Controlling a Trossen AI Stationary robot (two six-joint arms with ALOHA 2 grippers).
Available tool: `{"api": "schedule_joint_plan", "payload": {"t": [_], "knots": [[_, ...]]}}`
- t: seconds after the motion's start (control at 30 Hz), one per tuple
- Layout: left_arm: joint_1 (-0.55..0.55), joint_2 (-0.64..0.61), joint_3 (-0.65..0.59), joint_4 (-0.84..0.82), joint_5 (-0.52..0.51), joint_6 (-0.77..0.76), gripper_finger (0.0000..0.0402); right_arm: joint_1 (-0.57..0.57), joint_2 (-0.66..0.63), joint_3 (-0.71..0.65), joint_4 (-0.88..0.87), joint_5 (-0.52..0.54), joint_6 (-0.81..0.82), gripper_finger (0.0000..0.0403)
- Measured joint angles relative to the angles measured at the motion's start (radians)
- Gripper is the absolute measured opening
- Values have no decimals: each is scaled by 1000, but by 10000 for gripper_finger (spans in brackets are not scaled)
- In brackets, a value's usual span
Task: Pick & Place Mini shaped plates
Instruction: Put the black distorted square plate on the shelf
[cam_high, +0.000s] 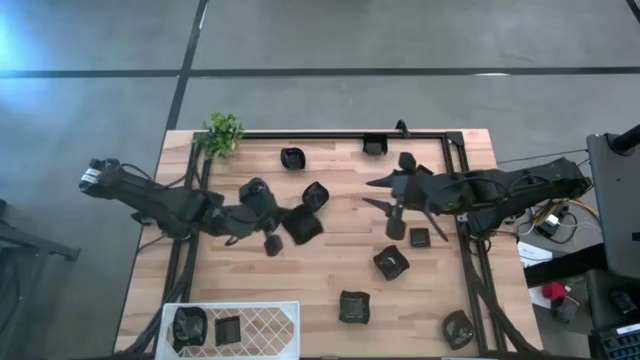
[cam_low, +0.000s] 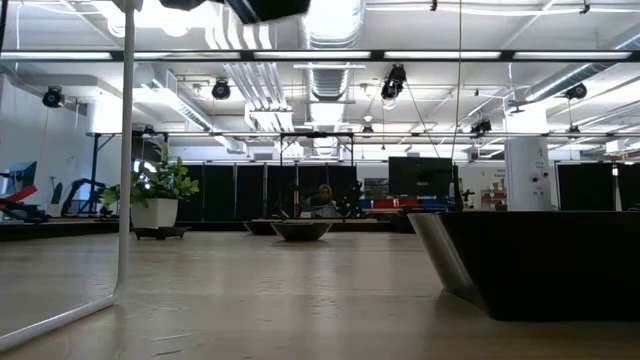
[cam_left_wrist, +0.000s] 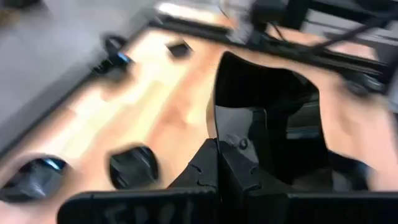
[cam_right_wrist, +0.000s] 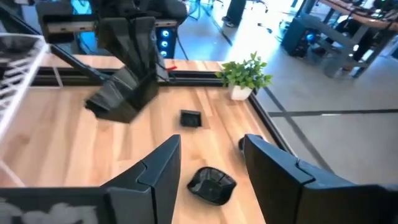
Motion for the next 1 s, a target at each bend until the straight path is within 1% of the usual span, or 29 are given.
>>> {"api": "schedule_joint_plan", "payload": {"t": [0.07, 0.13, 0.23, 0.3, 0.4, 0.47, 0.6, 0.77, 1.0], "knots": [[-21, -14, 15, -48, 71, -38, 0, 17, -14, 0, -18, -2, 2, 169], [-44, -29, 23, -50, 167, -60, 0, 31, -24, 0, -21, -18, 1, 169], [-75, -39, 24, -50, 328, -96, 0, 47, -32, 0, -24, -91, -3, 168], [-100, -36, 22, -57, 385, -146, 0, 53, -33, 0, -24, -155, -3, 166], [-139, -19, 20, -59, 425, -216, 0, 53, -32, 0, -24, -249, -3, 163], [-164, 3, 17, -68, 443, -257, 0, 53, -31, 0, -24, -285, -4, 161], [-207, 48, 16, -83, 475, -324, 0, 53, -27, 0, -25, -288, -3, 159], [-249, 100, 16, -84, 523, -353, 0, 53, -27, 0, -25, -287, -4, 161], [-291, 139, 16, -83, 548, -374, 0, 53, -27, 0, -24, -287, -4, 155]]}}
